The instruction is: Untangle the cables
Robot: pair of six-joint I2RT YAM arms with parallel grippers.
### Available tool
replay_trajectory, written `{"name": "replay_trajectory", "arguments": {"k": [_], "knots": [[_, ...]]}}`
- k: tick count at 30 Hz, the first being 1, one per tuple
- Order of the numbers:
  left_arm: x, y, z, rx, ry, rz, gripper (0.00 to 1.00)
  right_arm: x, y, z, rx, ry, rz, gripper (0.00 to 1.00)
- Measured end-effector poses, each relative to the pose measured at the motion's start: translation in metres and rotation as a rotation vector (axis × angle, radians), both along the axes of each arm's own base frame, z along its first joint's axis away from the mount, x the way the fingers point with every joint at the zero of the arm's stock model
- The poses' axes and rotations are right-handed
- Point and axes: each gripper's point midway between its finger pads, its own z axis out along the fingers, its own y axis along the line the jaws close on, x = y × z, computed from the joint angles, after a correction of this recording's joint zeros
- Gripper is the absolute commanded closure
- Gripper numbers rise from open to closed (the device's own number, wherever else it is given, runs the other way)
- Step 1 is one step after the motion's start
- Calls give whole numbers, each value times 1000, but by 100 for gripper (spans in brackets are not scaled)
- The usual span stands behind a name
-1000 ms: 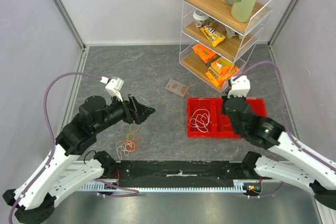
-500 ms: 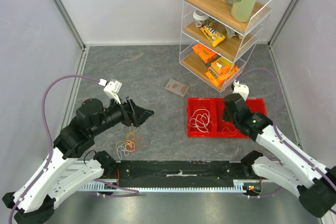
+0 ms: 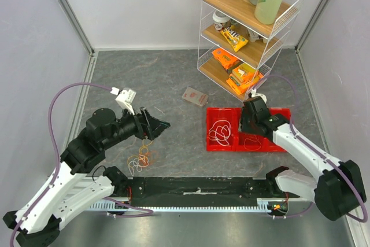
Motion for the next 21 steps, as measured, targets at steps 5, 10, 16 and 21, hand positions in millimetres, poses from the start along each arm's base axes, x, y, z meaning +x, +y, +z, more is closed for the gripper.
{"name": "replay_trajectory", "arguments": {"k": [5,10,16,21], "knots": [[1,-1,-3,6,7,0,18,-2,9,32,93,-96,32,18],[4,-7,-10,22,32,-14,18,-7,2,68,129,-194,-12,21],[6,-11,-12,25,41,-26,18,-29,1,55,235,-175,-107,43],[6,-12,-10,16,35,-34,18,-46,-2,14,235,-65,-164,46]]}}
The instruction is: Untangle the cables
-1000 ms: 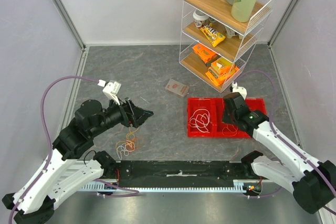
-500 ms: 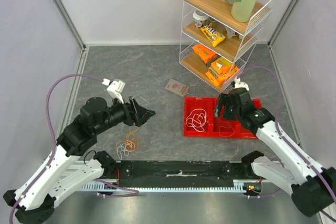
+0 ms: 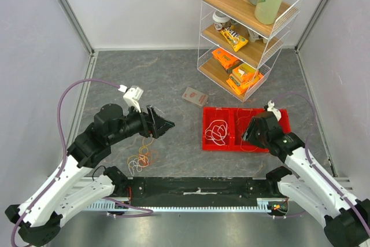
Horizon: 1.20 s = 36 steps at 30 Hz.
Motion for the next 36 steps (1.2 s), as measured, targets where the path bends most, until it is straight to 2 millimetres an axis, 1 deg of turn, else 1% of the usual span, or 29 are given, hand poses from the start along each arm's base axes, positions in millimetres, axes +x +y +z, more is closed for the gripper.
{"name": "replay_trajectory", "arguments": {"k": [2,3,5,9,11,12,13,16,18,20,22,23,25,29,33,34,36], "knots": [[-1,0,1,-4,-4,-2,18,0,0,-10,-1,27,-15,48],[-1,1,2,-6,-6,-2,18,1,1,-13,0,33,-22,52],[-3,2,5,-12,-14,-1,18,5,2,-20,0,42,-31,64],[-5,4,9,-24,-29,-1,18,14,3,-34,-23,65,-48,71],[-6,5,10,-28,-33,-1,18,18,3,-37,-35,69,-51,67],[-7,5,10,-28,-33,-1,18,19,3,-37,-39,69,-51,64],[-7,6,9,-25,-29,0,18,22,3,-34,-43,62,-48,59],[-7,7,8,-20,-25,2,18,29,2,-21,-54,16,-38,47],[-7,8,7,-16,-24,9,18,31,0,-12,-64,-9,-35,41],[-7,8,7,-16,-24,10,18,28,-3,-1,-68,-30,-35,37],[-7,8,6,-13,-21,9,18,22,-6,5,-58,-40,-41,37],[-6,7,4,-12,-19,9,18,18,-7,7,-50,-42,-46,39],[-3,5,0,-5,-10,8,18,7,-10,7,-30,-27,-63,42],[-1,-1,-6,5,10,-5,18,-11,-12,-3,-11,44,-85,43],[-2,-2,-8,5,16,-16,18,-19,-13,-14,-15,93,-98,46],[-2,-2,-7,3,13,-16,18,-20,-14,-18,-23,105,-99,49],[-4,-1,-4,-5,3,-16,18,-23,-17,-27,-45,131,-101,51]]}}
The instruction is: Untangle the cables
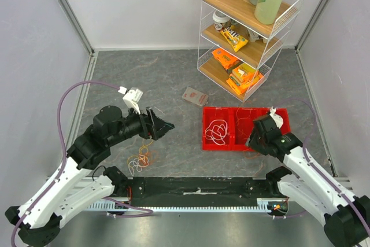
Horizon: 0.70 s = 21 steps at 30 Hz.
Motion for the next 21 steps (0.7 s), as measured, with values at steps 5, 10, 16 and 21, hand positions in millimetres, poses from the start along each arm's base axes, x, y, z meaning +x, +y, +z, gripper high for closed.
{"name": "replay_trajectory", "arguments": {"k": [5,10,16,21], "knots": [[-2,2,5,-13,-16,0,18,6,0,-7,-16,3,-1,61],[-1,1,2,-5,-6,0,18,15,3,-5,-8,-30,-5,71],[0,0,0,0,0,0,18,23,5,-5,-7,-47,-5,90],[1,-1,2,-5,-6,0,18,33,9,-2,-11,-74,17,100]]}}
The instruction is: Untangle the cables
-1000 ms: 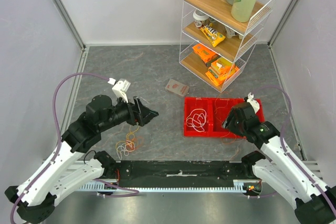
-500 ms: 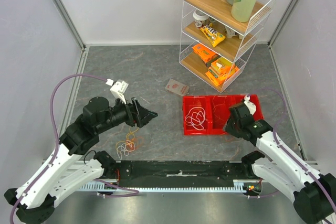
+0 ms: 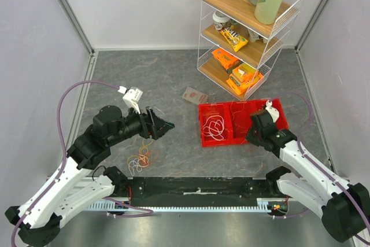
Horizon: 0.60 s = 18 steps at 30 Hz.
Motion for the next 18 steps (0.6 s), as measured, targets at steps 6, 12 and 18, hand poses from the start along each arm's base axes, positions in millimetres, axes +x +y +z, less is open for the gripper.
{"name": "replay_trajectory", "arguments": {"k": [6,12,18], "knots": [[0,0,-1,0,0,0,18,16,1,1,-44,-8,11,100],[-1,1,-1,-1,-1,1,18,49,8,7,-86,-39,30,100],[-3,5,-1,1,-3,8,18,71,15,37,-75,-144,44,100]]}}
